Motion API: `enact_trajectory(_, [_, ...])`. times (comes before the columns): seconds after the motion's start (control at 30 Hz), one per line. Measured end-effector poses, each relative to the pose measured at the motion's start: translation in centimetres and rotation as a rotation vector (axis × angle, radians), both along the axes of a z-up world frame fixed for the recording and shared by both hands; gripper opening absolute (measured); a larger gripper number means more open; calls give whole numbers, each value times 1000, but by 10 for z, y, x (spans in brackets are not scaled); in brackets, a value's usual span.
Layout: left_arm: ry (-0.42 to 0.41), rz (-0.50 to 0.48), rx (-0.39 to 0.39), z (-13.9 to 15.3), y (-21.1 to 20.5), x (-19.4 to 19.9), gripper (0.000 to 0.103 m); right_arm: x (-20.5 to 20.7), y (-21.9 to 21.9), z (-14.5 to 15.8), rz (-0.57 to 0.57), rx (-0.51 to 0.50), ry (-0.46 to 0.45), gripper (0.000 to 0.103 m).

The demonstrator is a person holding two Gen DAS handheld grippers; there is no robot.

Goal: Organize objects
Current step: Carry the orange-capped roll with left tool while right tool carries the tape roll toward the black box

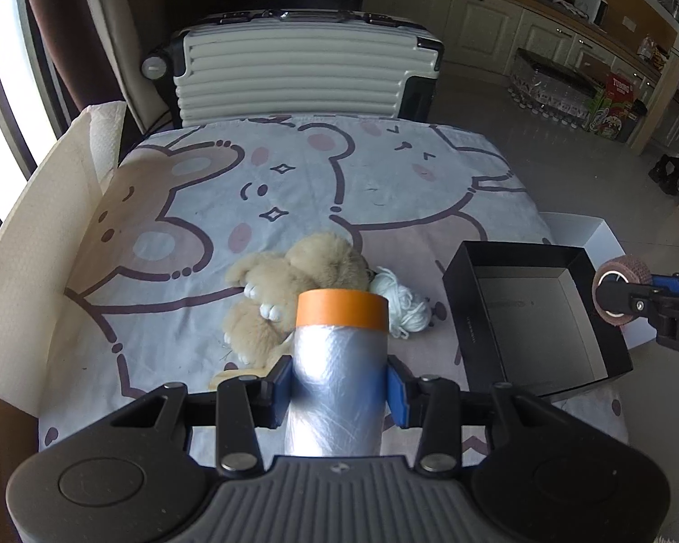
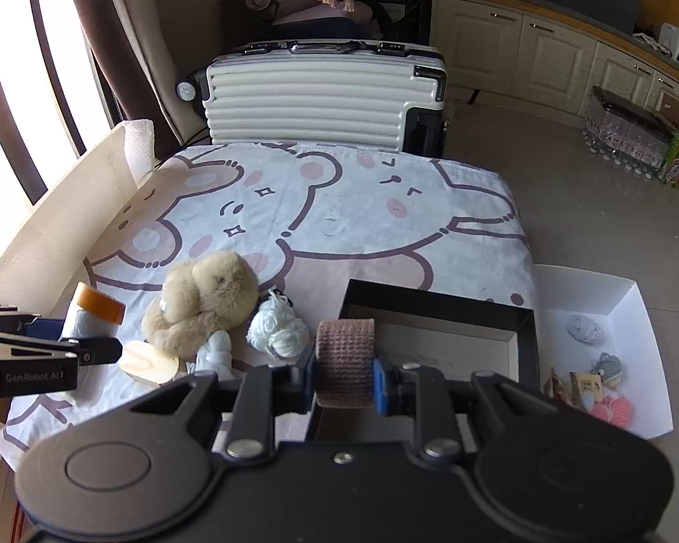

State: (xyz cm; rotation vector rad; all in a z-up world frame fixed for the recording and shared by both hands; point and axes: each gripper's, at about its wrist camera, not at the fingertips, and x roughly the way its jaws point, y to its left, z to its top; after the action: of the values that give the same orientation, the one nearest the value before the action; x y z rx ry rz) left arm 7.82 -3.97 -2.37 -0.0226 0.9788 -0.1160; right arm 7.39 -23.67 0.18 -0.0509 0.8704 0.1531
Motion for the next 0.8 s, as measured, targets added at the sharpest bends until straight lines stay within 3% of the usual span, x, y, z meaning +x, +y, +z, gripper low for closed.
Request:
enact_trajectory(0.5, [-25,-62,6,30,-66,24,43,1,-41,23,-74,-7,-9,25])
enact_trajectory(0.8, [-26,-89,21,37,-106,40,43,7,-70,18,-147,5,4,25])
